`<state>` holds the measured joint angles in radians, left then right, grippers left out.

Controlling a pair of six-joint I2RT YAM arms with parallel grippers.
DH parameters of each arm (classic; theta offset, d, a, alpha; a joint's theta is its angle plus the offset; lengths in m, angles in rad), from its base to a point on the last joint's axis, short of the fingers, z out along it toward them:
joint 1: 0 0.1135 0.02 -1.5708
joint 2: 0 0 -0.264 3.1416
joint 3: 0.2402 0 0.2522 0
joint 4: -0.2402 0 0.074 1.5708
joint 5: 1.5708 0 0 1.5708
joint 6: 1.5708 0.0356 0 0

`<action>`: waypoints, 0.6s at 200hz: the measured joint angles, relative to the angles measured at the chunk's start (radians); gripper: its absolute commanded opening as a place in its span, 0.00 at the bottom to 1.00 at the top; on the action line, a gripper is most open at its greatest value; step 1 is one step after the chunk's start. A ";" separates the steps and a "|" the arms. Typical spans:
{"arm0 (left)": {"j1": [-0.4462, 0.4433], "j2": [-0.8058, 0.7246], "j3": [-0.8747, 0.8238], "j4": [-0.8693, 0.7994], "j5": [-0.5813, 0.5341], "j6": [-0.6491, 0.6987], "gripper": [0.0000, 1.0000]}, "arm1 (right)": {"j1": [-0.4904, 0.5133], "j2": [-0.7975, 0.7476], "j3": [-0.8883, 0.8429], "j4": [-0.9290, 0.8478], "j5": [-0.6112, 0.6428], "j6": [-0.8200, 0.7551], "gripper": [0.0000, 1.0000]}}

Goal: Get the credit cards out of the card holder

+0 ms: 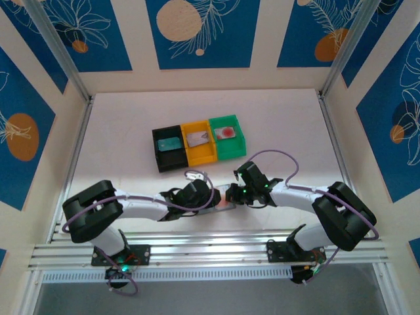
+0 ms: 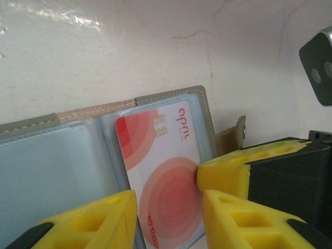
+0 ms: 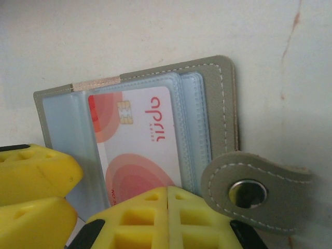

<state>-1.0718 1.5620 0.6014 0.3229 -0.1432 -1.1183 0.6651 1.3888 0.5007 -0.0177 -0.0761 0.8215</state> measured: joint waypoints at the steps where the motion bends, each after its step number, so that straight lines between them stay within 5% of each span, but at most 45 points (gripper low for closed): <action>1: 0.000 0.000 0.000 0.000 0.000 0.000 0.38 | 0.000 0.000 0.000 0.000 0.000 0.000 0.00; 120: 0.000 0.011 0.011 -0.029 -0.016 0.010 0.37 | -0.002 0.000 -0.004 0.006 -0.004 0.000 0.00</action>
<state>-1.0718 1.5726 0.6121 0.2943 -0.1593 -1.1080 0.6632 1.3884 0.4969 -0.0113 -0.0799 0.8215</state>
